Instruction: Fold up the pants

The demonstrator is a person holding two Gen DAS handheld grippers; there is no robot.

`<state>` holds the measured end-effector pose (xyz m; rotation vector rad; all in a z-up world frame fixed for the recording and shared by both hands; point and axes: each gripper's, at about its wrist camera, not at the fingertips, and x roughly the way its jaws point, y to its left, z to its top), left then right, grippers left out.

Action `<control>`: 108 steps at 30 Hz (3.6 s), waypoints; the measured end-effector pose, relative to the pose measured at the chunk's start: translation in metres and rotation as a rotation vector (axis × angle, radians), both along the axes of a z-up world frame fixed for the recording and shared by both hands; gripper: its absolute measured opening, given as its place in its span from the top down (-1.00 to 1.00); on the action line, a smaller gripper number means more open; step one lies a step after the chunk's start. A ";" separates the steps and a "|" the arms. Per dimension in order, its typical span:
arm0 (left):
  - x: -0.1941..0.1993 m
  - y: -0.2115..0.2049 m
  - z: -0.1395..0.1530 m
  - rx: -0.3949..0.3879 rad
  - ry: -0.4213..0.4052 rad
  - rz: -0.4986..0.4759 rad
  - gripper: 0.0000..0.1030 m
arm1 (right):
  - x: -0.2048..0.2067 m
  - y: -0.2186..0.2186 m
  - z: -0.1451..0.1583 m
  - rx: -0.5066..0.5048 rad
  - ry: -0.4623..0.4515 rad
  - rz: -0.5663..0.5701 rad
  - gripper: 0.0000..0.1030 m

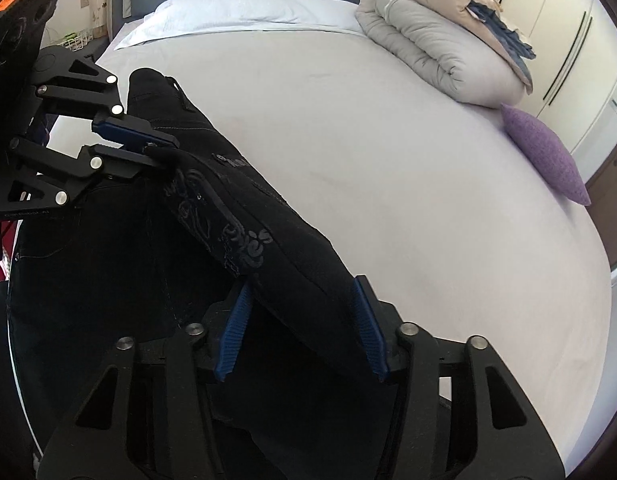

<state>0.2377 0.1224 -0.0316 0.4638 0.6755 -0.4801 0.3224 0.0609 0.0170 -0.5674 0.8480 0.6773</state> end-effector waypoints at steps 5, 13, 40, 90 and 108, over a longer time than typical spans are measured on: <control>-0.006 0.013 0.002 -0.026 0.012 0.020 0.78 | -0.021 0.012 0.004 0.002 -0.015 0.053 0.84; -0.057 0.030 0.004 -0.024 -0.004 0.013 0.78 | -0.112 0.045 0.000 -0.170 -0.159 0.273 0.91; -0.173 0.073 -0.072 0.060 0.044 0.024 0.80 | -0.330 0.147 -0.119 -0.678 -0.460 0.704 0.92; -0.068 0.005 -0.078 -0.164 0.299 0.299 -0.16 | -0.195 -0.349 -0.050 1.110 0.149 -1.063 -0.38; -0.070 -0.003 -0.083 -0.137 0.305 0.322 -0.17 | -0.077 -0.400 -0.134 1.227 0.329 -1.238 0.83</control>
